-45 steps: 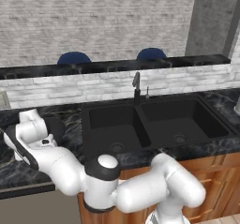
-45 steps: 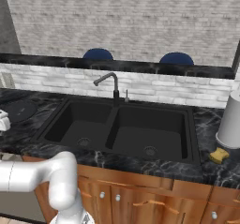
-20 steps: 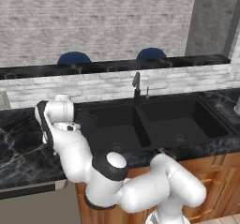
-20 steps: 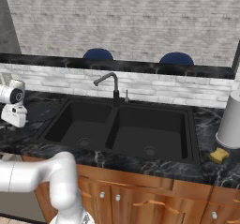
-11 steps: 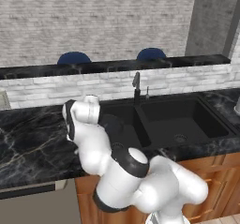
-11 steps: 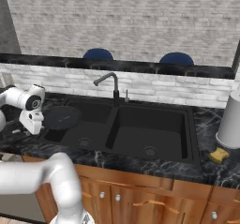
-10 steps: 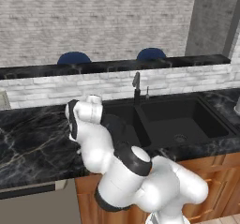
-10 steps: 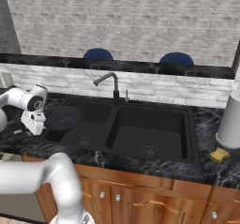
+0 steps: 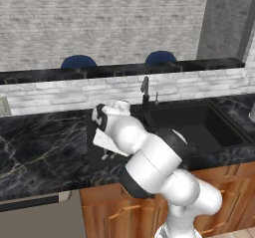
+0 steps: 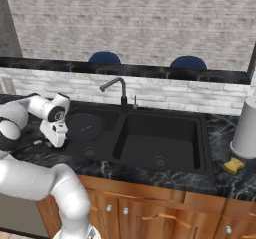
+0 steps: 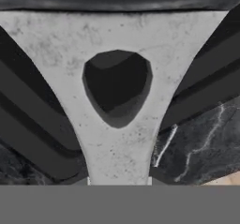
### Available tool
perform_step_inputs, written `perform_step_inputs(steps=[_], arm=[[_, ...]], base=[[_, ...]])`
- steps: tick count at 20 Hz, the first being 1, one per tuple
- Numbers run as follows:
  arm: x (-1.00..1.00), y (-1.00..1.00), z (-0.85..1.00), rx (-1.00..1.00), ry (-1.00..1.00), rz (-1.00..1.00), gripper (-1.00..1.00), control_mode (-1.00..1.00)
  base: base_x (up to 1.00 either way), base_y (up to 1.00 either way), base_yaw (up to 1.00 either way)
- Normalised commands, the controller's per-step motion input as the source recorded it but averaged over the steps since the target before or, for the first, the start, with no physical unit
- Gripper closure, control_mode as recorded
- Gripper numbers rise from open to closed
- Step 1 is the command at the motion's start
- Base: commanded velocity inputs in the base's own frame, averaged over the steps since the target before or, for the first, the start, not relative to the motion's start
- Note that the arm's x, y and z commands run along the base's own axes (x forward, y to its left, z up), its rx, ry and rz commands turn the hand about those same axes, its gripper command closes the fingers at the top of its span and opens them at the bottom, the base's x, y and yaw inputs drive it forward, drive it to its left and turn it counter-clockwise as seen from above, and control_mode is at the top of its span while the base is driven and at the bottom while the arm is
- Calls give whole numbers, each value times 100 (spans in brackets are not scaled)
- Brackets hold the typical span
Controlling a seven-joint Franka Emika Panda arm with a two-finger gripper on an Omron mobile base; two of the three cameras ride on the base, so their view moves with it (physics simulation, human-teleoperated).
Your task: Pick the pan and sponge and place them into the sink. Then turn on the water.
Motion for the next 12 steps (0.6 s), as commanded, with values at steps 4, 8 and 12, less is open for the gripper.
perform_step_inputs(steps=[4, 8, 12], arm=[[55, -30, -1, 0, 0, 1, 100, -100], [52, -21, -12, 0, 0, 1, 100, -100], [46, -16, -23, 0, 1, 2, 100, -100]], base=[[0, 0, 0], [0, 0, 0], [0, 0, 0]])
